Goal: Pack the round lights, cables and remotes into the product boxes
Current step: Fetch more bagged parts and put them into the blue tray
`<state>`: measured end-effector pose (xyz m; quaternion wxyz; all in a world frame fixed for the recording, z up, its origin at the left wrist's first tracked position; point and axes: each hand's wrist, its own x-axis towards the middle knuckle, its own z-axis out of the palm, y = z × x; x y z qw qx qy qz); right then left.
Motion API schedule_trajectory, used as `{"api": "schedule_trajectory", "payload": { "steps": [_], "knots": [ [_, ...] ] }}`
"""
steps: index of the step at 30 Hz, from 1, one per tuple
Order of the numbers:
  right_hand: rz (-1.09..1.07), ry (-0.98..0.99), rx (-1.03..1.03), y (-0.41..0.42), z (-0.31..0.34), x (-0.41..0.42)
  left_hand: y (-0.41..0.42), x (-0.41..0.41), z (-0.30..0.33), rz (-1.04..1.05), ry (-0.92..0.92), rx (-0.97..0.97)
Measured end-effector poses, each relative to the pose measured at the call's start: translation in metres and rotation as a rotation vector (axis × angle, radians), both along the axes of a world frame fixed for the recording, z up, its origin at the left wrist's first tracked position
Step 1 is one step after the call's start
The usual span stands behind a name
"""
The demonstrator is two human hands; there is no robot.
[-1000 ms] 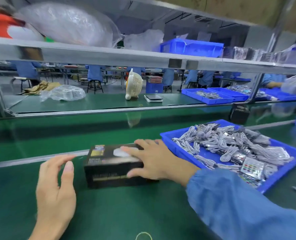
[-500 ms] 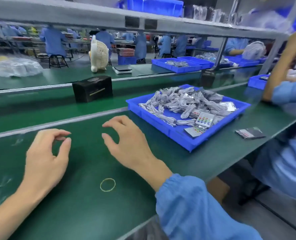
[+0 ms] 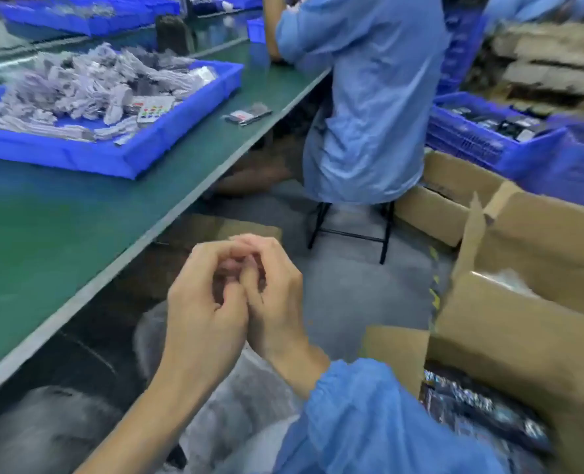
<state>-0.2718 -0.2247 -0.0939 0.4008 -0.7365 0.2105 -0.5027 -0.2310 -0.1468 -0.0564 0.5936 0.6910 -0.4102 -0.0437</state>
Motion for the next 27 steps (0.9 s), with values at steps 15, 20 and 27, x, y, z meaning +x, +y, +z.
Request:
{"api": "schedule_trajectory", "payload": {
  "steps": [15, 20, 27],
  "knots": [
    [-0.621, 0.408, 0.499, -0.072, -0.167, -0.193, -0.098, -0.119, -0.109, -0.667, 0.025, 0.559],
    [-0.779, 0.862, 0.925, -0.104, -0.254, -0.257, -0.12, -0.142, -0.134, -0.84, -0.12, 0.76],
    [-0.408, 1.198, 1.234, -0.093, -0.33, -0.271, -0.156, -0.141, -0.17, -0.911, -0.413, 1.036]
  ]
}}
